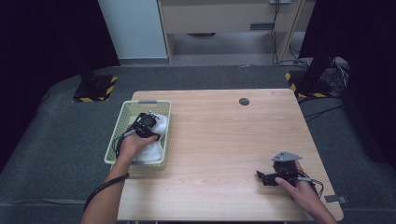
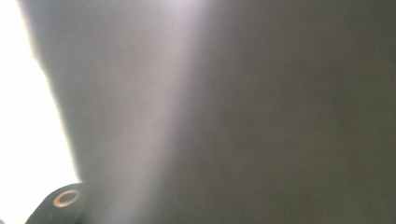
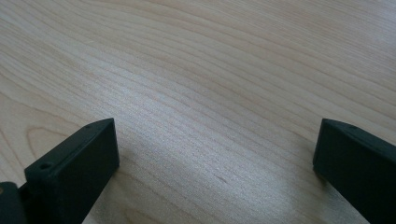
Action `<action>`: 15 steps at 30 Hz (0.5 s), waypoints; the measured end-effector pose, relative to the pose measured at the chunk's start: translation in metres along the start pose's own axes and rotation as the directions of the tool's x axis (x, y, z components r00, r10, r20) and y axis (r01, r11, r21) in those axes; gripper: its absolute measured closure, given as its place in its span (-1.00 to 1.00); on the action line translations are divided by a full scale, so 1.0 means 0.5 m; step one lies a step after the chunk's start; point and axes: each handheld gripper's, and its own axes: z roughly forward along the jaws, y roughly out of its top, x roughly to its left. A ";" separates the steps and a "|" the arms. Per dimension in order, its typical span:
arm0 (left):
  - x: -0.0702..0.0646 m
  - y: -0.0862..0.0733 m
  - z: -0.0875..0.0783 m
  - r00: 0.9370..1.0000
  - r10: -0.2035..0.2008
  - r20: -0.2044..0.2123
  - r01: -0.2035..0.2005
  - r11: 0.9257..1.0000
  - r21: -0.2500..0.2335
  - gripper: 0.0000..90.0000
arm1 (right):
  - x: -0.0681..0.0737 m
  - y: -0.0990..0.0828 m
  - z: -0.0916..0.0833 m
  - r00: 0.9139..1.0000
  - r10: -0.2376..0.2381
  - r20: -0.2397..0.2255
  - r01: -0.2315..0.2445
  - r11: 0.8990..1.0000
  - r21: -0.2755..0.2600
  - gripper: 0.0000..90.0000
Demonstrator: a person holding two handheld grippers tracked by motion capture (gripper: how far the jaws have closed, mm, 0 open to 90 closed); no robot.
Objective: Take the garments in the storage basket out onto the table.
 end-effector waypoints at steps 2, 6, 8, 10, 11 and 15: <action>-0.002 0.001 -0.020 1.000 0.004 -0.003 -0.004 1.000 -0.025 0.37 | 0.000 0.000 0.000 1.000 0.000 0.000 0.000 1.000 0.000 -0.99; -0.003 0.004 -0.057 1.000 0.009 -0.006 -0.009 0.997 -0.073 0.37 | 0.001 0.000 0.000 1.000 0.008 0.007 -0.008 1.000 -0.001 -0.99; -0.005 0.006 -0.072 1.000 0.011 -0.008 -0.012 0.996 -0.093 0.37 | 0.002 0.000 0.000 1.000 0.009 0.011 -0.009 1.000 -0.001 -0.99; -0.010 0.009 -0.085 1.000 0.025 -0.013 -0.026 0.995 -0.101 0.37 | 0.002 0.000 0.001 1.000 0.009 0.011 -0.009 1.000 -0.001 -0.99; -0.012 0.011 -0.091 0.999 0.029 -0.014 -0.030 0.994 -0.106 0.37 | 0.002 0.000 0.001 1.000 0.009 0.012 -0.009 1.000 -0.001 -0.99; -0.023 0.017 -0.111 0.999 0.047 -0.021 -0.049 0.990 -0.129 0.37 | 0.001 0.002 0.002 1.000 0.017 0.020 -0.017 1.000 -0.001 -0.99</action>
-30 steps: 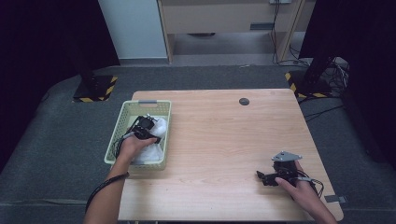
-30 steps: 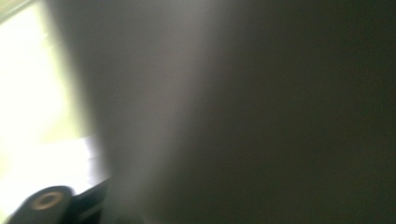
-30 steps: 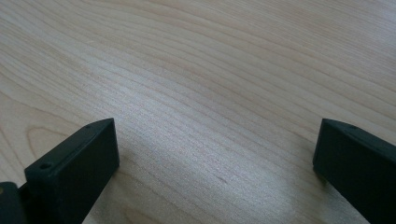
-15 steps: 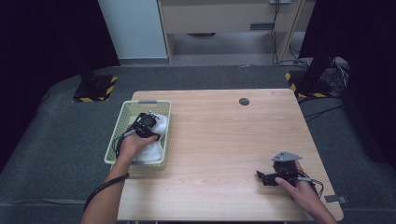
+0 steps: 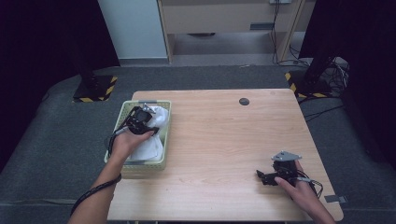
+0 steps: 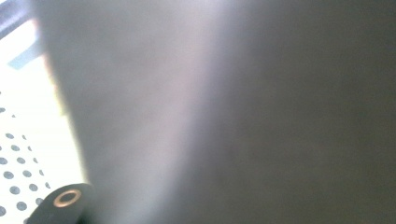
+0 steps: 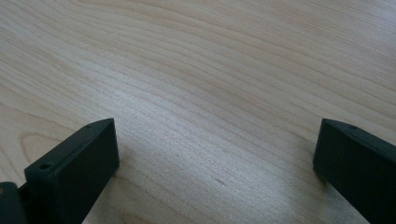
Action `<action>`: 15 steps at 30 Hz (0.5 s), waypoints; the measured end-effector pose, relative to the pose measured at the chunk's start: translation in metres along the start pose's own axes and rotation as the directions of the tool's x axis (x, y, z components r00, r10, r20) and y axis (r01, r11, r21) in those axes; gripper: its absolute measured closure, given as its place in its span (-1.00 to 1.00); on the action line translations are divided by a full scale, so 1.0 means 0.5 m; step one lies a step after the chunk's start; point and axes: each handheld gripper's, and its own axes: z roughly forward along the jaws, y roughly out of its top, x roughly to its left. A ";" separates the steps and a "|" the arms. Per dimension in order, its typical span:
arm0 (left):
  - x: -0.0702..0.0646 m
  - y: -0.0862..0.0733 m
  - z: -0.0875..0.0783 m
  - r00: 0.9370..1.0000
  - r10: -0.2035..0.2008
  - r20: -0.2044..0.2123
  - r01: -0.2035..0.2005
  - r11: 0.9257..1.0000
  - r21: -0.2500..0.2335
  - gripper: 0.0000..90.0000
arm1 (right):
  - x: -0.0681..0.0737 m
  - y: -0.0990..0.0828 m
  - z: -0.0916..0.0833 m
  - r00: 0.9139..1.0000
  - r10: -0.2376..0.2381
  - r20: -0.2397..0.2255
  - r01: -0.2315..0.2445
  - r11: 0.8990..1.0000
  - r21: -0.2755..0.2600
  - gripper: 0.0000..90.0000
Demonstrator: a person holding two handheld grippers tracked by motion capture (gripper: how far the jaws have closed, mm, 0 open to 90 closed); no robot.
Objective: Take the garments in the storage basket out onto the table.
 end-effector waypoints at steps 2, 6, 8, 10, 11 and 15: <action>-0.005 0.005 -0.008 1.000 0.012 -0.011 -0.012 1.000 -0.011 0.37 | 0.000 0.000 0.000 1.000 0.003 0.003 -0.003 1.000 0.000 -0.99; -0.013 0.014 -0.025 0.999 0.025 -0.027 -0.026 0.999 -0.037 0.37 | 0.000 0.000 0.000 1.000 0.006 0.005 -0.006 1.000 0.000 -0.99; -0.015 0.018 -0.031 0.999 0.034 -0.030 -0.035 0.999 -0.039 0.37 | 0.000 0.000 0.000 1.000 0.008 0.006 -0.008 1.000 0.000 -0.99; -0.017 0.020 -0.036 0.999 0.042 -0.030 -0.043 0.998 -0.041 0.37 | 0.000 0.000 0.000 1.000 0.008 0.006 -0.008 1.000 0.000 -0.99; -0.017 0.021 -0.039 0.999 0.045 -0.030 -0.046 0.998 -0.042 0.37 | 0.000 0.000 0.000 1.000 0.006 0.005 -0.006 1.000 0.000 -0.99; -0.019 0.024 -0.052 0.998 0.058 -0.036 -0.060 0.997 -0.055 0.37 | 0.000 0.000 0.000 1.000 0.008 0.005 -0.008 1.000 0.000 -0.99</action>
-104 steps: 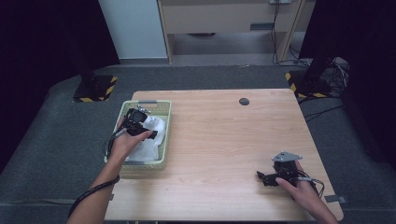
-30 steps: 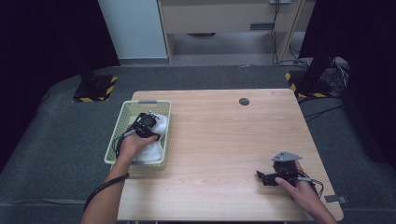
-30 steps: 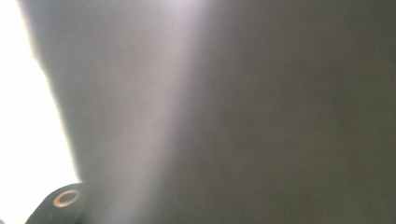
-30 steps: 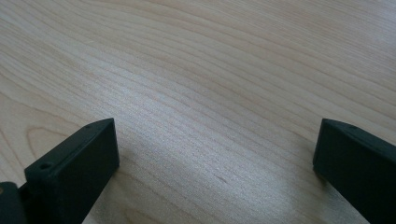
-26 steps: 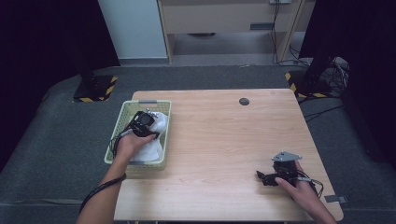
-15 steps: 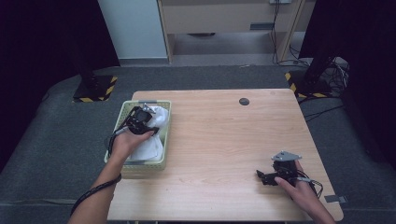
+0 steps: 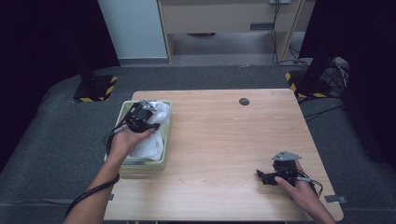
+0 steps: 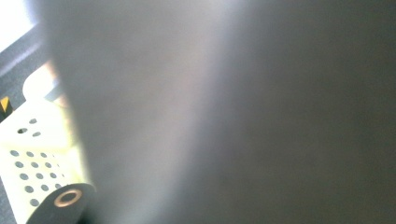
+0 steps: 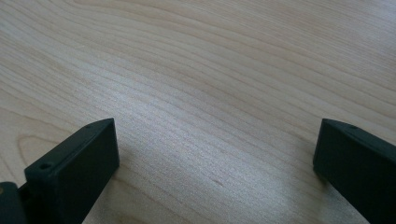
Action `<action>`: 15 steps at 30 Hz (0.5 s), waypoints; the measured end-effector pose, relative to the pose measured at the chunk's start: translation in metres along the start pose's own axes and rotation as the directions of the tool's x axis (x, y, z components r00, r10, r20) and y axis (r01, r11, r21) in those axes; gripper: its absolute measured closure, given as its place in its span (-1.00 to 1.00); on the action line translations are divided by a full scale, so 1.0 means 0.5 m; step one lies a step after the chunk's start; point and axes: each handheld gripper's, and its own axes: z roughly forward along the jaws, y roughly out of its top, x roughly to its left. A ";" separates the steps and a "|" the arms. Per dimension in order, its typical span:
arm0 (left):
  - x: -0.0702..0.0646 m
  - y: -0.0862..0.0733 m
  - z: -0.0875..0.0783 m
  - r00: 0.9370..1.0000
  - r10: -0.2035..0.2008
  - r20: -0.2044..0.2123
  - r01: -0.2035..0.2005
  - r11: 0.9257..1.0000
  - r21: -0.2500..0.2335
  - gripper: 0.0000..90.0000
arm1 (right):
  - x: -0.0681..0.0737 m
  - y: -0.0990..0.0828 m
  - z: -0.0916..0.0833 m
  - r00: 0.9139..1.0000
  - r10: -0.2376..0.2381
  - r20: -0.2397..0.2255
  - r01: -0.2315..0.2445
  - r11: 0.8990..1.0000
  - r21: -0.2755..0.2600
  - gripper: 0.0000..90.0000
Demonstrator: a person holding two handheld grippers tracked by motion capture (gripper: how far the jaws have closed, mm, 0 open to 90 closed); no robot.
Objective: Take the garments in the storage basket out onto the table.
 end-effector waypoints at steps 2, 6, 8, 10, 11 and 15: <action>0.000 0.003 -0.009 1.000 0.005 -0.002 -0.005 1.000 -0.014 0.37 | 0.000 0.000 0.000 1.000 0.000 0.000 0.000 1.000 0.000 -0.99; 0.000 0.011 -0.032 1.000 0.016 -0.013 -0.016 0.999 -0.041 0.37 | 0.000 0.000 0.000 1.000 -0.002 0.000 0.002 1.000 0.000 -0.99; 0.000 0.017 -0.044 1.000 0.021 -0.016 -0.022 0.998 -0.055 0.37 | 0.000 0.000 0.000 1.000 0.000 0.000 0.000 1.000 0.000 -0.99; -0.003 0.022 -0.052 0.999 0.031 -0.027 -0.033 0.997 -0.064 0.37 | 0.000 0.000 0.000 1.000 -0.001 0.000 0.001 1.000 0.000 -0.99; -0.005 0.026 -0.058 0.999 0.034 -0.035 -0.037 0.997 -0.074 0.37 | 0.000 0.000 0.000 1.000 -0.002 0.000 0.002 1.000 0.000 -0.99; -0.014 0.042 -0.076 0.997 0.054 -0.047 -0.058 0.994 -0.097 0.37 | 0.000 0.000 0.000 1.000 0.000 -0.001 0.000 1.000 -0.001 -0.99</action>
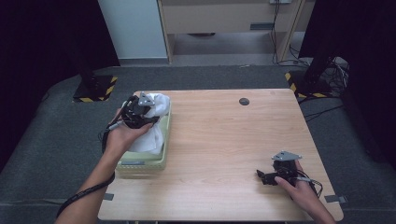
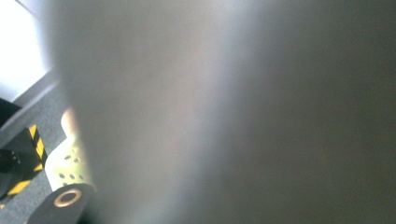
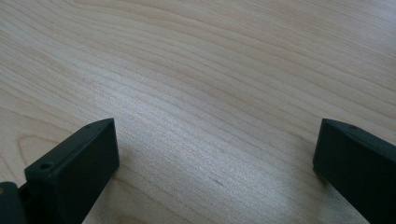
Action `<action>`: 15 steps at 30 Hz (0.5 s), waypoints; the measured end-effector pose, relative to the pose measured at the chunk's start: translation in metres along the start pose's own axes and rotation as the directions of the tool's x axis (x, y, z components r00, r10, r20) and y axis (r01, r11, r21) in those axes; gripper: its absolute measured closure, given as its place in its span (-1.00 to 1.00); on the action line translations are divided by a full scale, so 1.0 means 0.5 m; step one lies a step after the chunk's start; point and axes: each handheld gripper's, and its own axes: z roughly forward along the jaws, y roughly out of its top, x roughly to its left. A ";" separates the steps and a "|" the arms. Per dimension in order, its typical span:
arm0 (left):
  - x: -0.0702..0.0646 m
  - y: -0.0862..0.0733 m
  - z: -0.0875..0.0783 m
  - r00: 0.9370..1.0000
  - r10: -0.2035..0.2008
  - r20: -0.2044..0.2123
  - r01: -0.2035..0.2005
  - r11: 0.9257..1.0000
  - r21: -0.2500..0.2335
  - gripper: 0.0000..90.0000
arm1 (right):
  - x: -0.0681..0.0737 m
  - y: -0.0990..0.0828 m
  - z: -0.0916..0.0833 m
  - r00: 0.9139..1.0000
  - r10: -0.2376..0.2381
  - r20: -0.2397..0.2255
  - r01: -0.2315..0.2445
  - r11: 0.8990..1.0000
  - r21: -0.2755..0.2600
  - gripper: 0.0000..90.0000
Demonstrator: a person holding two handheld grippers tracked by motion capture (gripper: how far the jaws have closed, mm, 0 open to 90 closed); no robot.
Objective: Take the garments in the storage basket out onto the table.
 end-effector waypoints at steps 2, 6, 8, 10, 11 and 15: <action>-0.005 0.010 -0.005 1.000 0.010 0.000 -0.010 1.000 -0.006 0.37 | 0.000 0.000 0.000 1.000 -0.001 -0.001 0.001 1.000 0.000 -0.99; -0.011 0.022 -0.003 1.000 0.025 -0.003 -0.025 1.000 -0.010 0.37 | 0.000 0.000 0.000 1.000 -0.002 -0.002 0.002 1.000 0.000 -0.99; -0.013 0.026 0.001 1.000 0.025 -0.001 -0.025 1.000 -0.013 0.37 | 0.000 0.000 0.000 1.000 -0.003 -0.002 0.003 1.000 0.000 -0.99; -0.017 0.033 0.002 1.000 0.028 -0.005 -0.028 0.999 -0.017 0.37 | 0.000 0.000 0.000 1.000 -0.003 -0.002 0.003 1.000 0.000 -0.99; -0.020 0.036 0.002 1.000 0.030 -0.001 -0.030 0.999 -0.017 0.37 | -0.001 0.000 0.000 1.000 -0.004 -0.002 0.004 1.000 -0.001 -0.99; -0.033 0.053 0.007 0.998 0.055 -0.003 -0.055 0.998 -0.013 0.37 | 0.000 0.000 0.000 1.000 -0.004 -0.004 0.004 1.000 -0.001 -0.99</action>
